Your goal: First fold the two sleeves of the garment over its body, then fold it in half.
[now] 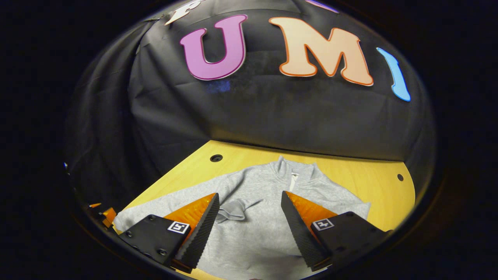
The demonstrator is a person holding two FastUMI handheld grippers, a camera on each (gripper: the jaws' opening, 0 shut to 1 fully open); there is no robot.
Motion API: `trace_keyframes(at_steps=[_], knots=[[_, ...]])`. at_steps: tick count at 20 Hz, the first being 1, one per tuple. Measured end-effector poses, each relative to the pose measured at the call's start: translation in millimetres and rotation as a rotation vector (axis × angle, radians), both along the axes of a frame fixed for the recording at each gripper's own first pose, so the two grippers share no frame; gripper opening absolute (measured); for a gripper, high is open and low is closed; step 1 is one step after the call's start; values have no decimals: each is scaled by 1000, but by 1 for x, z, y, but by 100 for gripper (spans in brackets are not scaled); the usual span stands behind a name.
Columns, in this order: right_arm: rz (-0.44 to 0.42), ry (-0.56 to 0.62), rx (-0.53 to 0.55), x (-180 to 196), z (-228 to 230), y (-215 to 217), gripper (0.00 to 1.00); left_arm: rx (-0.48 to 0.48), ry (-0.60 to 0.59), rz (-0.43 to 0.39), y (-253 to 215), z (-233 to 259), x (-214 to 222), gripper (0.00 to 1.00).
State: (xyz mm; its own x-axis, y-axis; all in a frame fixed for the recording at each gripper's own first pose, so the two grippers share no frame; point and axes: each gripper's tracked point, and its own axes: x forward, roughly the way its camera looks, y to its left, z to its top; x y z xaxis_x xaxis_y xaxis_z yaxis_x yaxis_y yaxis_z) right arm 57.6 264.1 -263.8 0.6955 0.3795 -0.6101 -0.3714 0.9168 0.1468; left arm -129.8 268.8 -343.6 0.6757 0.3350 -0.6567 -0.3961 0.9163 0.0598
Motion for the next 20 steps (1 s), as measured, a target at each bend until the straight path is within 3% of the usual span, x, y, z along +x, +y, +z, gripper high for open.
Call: trace_keyframes(at_steps=[7, 8, 10, 15, 20], knots=[[-64, -18, 4, 3, 17, -34, 95, -93, 122, 37, -14, -48, -16, 96], [-66, -14, 9, 2, 19, -36, 98, -100, 134, 43, -17, -52, -16, 96], [-72, -18, 12, 1, 23, -44, 95, -93, 129, 42, -17, -55, -13, 98], [-93, -30, 18, 2, 31, -65, 98, -109, 120, 47, -19, -54, -14, 97], [-119, -21, 63, 1, 39, -81, 98, -120, 130, 18, -18, -51, -14, 79]])
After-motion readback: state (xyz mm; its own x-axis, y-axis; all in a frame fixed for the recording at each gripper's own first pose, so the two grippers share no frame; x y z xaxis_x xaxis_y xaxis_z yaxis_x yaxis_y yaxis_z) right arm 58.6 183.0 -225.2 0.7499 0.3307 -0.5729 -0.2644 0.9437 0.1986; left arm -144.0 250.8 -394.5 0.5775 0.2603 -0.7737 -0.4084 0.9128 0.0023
